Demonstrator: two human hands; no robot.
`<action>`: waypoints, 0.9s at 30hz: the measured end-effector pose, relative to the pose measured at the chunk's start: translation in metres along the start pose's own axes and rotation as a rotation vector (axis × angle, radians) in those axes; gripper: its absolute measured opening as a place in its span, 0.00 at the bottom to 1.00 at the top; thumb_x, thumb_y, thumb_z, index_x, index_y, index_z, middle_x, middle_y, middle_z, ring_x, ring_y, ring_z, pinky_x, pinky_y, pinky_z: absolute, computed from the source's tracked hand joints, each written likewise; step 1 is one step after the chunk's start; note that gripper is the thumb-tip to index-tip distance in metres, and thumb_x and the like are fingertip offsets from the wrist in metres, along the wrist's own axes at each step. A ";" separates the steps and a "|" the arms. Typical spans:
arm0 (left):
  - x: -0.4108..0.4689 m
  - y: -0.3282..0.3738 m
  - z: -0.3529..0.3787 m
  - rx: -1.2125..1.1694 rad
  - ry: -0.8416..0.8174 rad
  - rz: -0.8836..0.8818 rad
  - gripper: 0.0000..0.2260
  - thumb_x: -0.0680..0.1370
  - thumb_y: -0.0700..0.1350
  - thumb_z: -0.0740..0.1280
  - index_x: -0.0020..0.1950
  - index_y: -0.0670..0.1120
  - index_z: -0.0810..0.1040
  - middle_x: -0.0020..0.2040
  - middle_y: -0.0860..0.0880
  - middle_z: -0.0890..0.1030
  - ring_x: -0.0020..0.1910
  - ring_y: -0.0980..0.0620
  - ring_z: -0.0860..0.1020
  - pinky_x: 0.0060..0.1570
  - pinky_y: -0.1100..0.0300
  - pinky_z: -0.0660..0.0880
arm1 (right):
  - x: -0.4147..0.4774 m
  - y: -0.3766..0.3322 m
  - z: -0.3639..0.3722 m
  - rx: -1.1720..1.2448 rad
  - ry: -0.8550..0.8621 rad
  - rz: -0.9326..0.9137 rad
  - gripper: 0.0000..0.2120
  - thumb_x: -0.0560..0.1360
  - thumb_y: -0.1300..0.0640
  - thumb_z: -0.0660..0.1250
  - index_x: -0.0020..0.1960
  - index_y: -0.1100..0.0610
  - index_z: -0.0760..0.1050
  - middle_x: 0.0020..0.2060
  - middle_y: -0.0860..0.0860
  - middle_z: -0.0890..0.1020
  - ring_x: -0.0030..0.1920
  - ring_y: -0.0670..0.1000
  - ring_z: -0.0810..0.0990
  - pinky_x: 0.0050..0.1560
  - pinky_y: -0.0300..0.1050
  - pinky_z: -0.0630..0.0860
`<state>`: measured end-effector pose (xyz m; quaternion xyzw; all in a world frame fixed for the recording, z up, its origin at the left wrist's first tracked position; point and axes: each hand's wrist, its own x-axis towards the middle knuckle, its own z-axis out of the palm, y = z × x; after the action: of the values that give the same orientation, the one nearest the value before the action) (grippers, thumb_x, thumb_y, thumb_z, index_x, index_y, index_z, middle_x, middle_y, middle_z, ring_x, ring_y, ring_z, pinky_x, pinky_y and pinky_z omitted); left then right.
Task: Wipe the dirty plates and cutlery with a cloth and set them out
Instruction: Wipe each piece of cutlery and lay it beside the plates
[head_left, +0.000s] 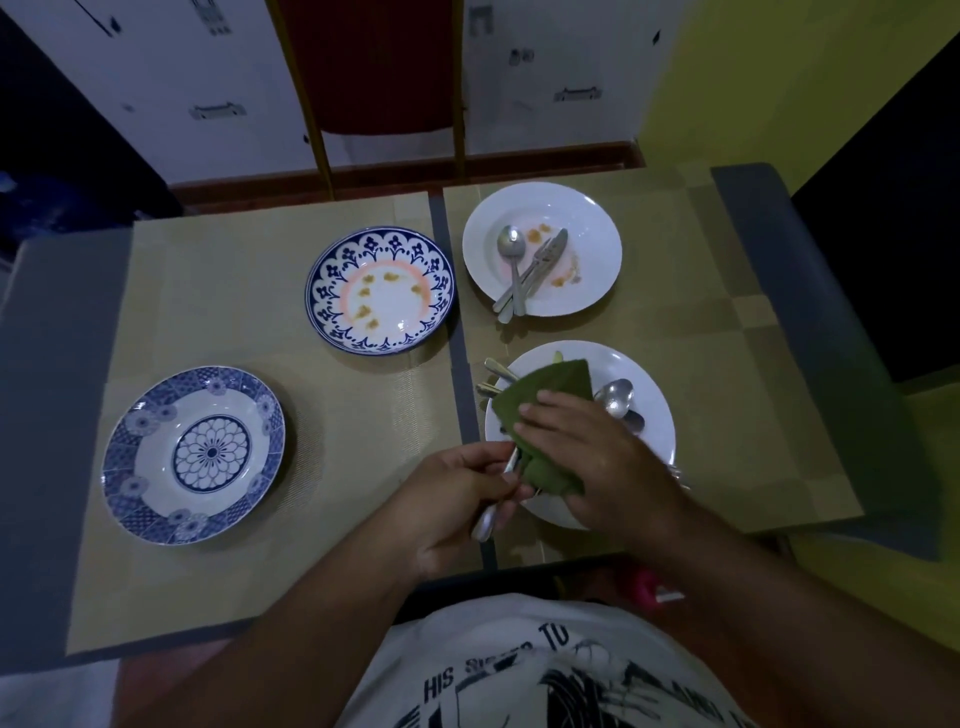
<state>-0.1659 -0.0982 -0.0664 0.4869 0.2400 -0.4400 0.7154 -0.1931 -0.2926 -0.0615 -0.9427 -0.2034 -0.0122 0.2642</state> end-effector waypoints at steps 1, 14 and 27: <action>-0.001 0.001 -0.002 0.025 -0.010 0.009 0.12 0.78 0.28 0.65 0.56 0.40 0.84 0.43 0.43 0.85 0.40 0.52 0.84 0.30 0.64 0.77 | -0.003 0.000 0.002 0.001 -0.003 -0.024 0.20 0.75 0.59 0.62 0.65 0.62 0.76 0.66 0.56 0.76 0.70 0.56 0.70 0.71 0.50 0.65; 0.004 -0.006 -0.005 0.028 0.127 0.031 0.09 0.80 0.35 0.67 0.58 0.43 0.83 0.44 0.47 0.87 0.34 0.56 0.81 0.30 0.65 0.75 | 0.012 0.020 -0.016 -0.038 0.180 0.136 0.36 0.60 0.75 0.71 0.67 0.62 0.74 0.66 0.55 0.76 0.68 0.55 0.71 0.67 0.53 0.70; -0.007 -0.004 -0.024 0.147 0.085 0.050 0.07 0.76 0.34 0.72 0.51 0.41 0.87 0.43 0.45 0.87 0.37 0.54 0.84 0.34 0.65 0.79 | 0.038 0.020 0.001 -0.092 -0.042 0.018 0.34 0.61 0.74 0.72 0.66 0.61 0.75 0.65 0.58 0.76 0.68 0.58 0.72 0.69 0.56 0.69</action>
<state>-0.1704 -0.0743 -0.0731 0.5622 0.2251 -0.4172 0.6777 -0.1505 -0.2934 -0.0673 -0.9557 -0.1998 0.0005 0.2162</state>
